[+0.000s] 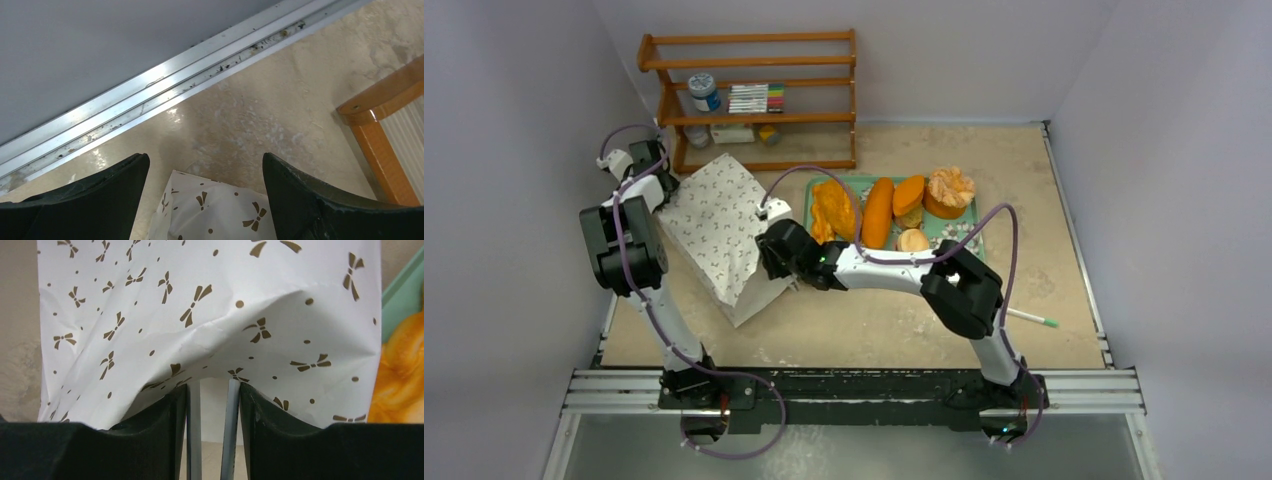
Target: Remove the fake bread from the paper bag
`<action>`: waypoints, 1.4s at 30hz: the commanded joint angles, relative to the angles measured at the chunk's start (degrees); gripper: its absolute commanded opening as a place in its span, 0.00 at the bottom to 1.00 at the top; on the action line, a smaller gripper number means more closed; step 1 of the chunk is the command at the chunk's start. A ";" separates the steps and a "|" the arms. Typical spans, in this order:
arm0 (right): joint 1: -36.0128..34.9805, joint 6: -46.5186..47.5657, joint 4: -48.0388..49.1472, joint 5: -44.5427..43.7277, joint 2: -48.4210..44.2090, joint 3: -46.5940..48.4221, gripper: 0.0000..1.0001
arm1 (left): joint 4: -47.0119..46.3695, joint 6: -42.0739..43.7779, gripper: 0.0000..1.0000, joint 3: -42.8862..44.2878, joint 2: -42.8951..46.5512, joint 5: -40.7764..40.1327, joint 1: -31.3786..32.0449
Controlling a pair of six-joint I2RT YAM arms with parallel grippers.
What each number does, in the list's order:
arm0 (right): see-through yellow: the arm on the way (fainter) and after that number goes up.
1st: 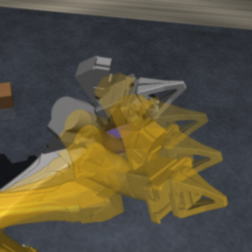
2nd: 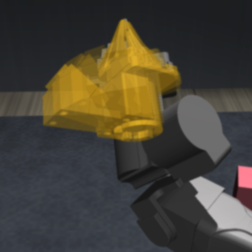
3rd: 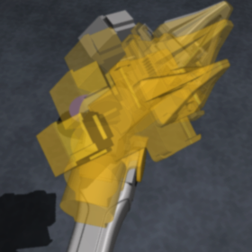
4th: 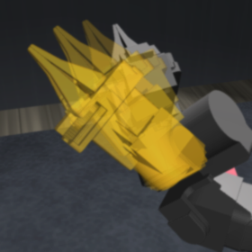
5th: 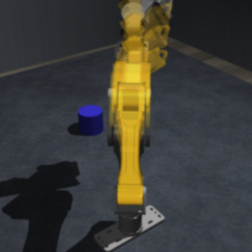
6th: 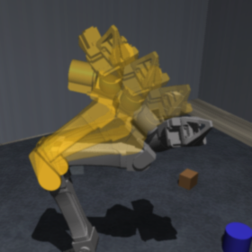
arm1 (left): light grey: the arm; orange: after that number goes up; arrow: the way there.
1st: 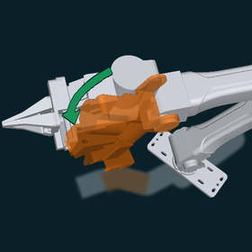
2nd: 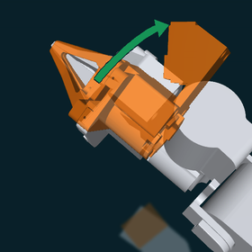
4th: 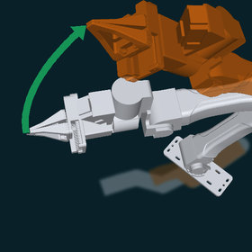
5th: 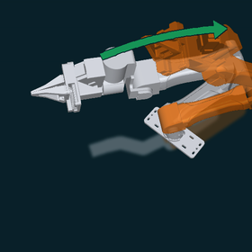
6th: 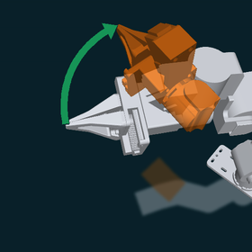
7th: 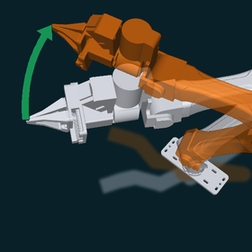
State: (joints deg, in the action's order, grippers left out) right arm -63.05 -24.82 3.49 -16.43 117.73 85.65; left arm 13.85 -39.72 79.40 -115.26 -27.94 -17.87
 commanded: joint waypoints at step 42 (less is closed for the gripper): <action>-0.91 -5.66 -8.21 0.81 21.12 31.75 0.44 | 2.79 3.95 0.80 -6.84 7.24 3.83 0.11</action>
State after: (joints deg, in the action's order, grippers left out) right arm -65.47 -30.87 -4.73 -15.49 137.60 111.50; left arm 14.35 -37.21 73.89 -110.48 -25.30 -17.96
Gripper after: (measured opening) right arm 0.442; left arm 0.805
